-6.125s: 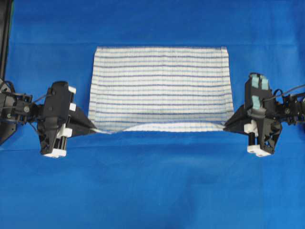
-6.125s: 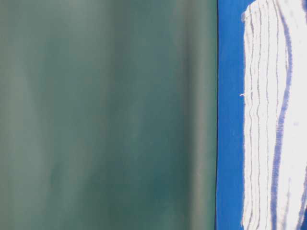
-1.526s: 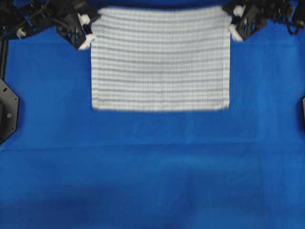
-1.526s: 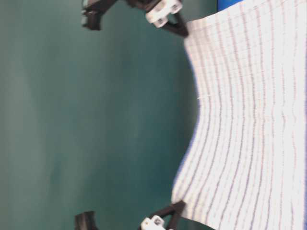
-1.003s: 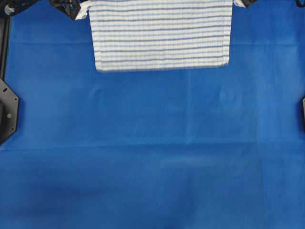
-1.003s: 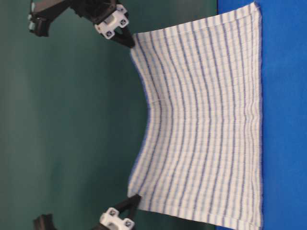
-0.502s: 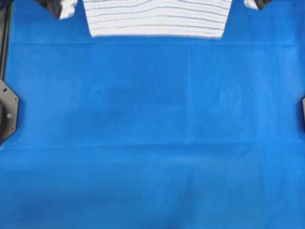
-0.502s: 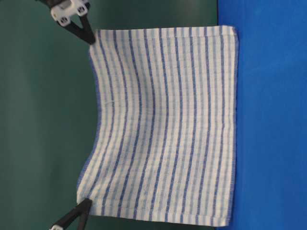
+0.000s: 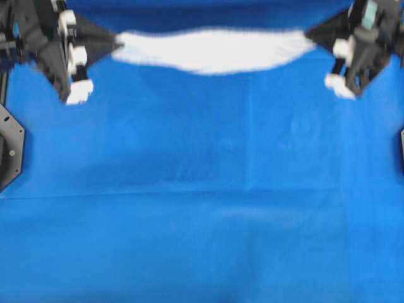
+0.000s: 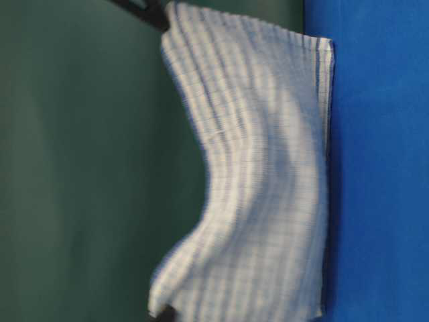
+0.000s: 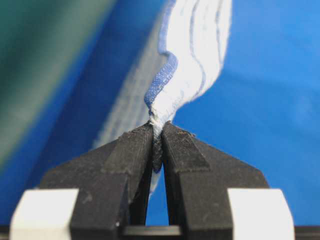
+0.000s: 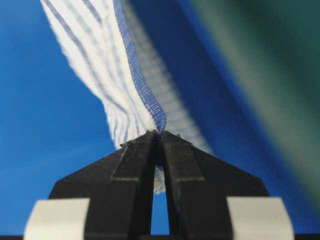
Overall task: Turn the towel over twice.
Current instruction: 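Swing the held edge forward and lay the towel flat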
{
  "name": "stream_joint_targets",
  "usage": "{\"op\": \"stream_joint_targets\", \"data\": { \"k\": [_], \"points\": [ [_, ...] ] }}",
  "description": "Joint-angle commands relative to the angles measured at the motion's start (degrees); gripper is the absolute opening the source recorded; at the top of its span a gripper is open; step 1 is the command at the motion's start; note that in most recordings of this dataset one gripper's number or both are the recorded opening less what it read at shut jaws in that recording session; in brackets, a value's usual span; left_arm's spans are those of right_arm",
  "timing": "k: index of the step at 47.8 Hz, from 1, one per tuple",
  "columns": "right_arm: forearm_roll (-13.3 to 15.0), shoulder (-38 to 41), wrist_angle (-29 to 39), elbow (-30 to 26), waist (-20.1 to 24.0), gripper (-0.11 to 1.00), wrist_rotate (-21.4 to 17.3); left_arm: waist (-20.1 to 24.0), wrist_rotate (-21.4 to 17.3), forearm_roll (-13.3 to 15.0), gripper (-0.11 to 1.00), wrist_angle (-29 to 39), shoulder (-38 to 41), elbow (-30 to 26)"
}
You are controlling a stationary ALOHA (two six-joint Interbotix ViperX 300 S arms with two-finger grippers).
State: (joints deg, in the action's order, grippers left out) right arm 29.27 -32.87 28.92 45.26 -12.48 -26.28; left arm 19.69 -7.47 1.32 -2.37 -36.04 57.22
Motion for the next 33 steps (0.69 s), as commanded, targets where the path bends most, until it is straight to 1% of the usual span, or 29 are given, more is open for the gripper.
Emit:
{"op": "stream_joint_targets", "data": {
  "k": [1,5,10,16,17,19,25,30,33],
  "points": [
    [-1.0,-0.6,0.7,0.6,3.9,0.06,-1.8,-2.8,1.3,0.2,0.03,-0.4,-0.4,1.3],
    [-1.5,-0.3,0.6,2.5,6.9,0.06,-4.2,-5.1,3.3,0.2,0.03,-0.7,0.0,3.5],
    [-1.9,0.9,-0.4,5.1,10.5,0.06,-8.9,-8.0,5.4,0.2,0.03,-2.5,1.2,6.7],
    [-1.8,3.0,-3.2,7.7,14.0,0.06,-14.4,-13.7,7.9,0.2,0.03,-6.3,3.3,9.7],
    [-1.8,3.6,-3.9,8.3,14.9,0.06,-15.7,-14.6,8.3,0.2,0.03,-6.6,3.7,9.8],
    [-1.8,4.6,-4.8,9.0,16.2,0.06,-17.3,-16.9,9.0,0.2,0.03,-7.2,4.6,10.2],
    [-1.9,7.7,-7.6,9.8,20.5,0.06,-21.9,-21.9,10.1,0.2,0.03,-7.3,7.0,10.3],
    [-1.8,10.1,-9.0,9.5,23.9,0.06,-24.4,-25.6,10.4,0.2,0.03,-7.7,9.9,9.8],
    [-1.8,11.3,-9.4,9.2,25.7,0.06,-25.5,-27.0,10.5,0.3,0.03,-7.7,11.5,9.4]
  ]
}}
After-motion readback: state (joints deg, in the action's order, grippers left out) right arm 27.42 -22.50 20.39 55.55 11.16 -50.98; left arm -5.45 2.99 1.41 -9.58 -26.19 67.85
